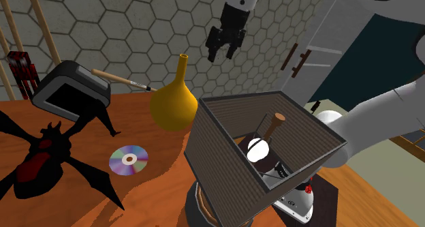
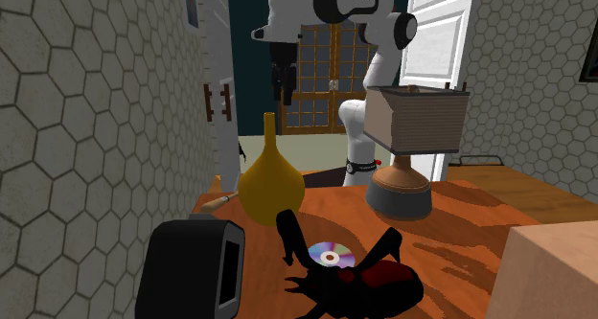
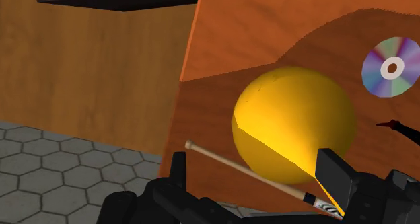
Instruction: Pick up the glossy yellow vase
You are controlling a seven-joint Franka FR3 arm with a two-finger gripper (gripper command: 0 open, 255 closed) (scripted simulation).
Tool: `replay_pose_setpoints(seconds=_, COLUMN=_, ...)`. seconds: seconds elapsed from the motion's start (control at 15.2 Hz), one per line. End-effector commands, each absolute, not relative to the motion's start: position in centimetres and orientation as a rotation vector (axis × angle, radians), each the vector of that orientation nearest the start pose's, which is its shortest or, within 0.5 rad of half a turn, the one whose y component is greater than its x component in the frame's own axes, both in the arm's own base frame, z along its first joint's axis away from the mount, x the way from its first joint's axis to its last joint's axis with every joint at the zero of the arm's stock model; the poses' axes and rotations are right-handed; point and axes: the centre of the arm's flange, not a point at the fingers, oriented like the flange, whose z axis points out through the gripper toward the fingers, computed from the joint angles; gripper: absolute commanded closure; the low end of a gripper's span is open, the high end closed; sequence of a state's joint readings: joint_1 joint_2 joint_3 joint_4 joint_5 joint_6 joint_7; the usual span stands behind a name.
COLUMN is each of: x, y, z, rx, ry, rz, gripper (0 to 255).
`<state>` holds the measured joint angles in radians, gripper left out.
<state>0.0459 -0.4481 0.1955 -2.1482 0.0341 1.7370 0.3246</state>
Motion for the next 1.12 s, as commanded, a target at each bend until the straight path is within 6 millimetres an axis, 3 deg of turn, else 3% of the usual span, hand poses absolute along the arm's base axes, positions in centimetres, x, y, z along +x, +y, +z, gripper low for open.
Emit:
replay_pose_setpoints(seconds=0.0, x=42.4, y=13.7, z=57.7, rx=-3.168, ry=0.16, rz=-0.081, gripper=0)
replay_pose_setpoints(seconds=0.46, x=47.8, y=20.3, z=58.2, rx=-3.138, ry=0.132, rz=-0.127, gripper=0)
replay_pose_setpoints(seconds=1.06, x=47.9, y=20.4, z=54.2, rx=-3.137, ry=0.131, rz=-0.127, gripper=0)
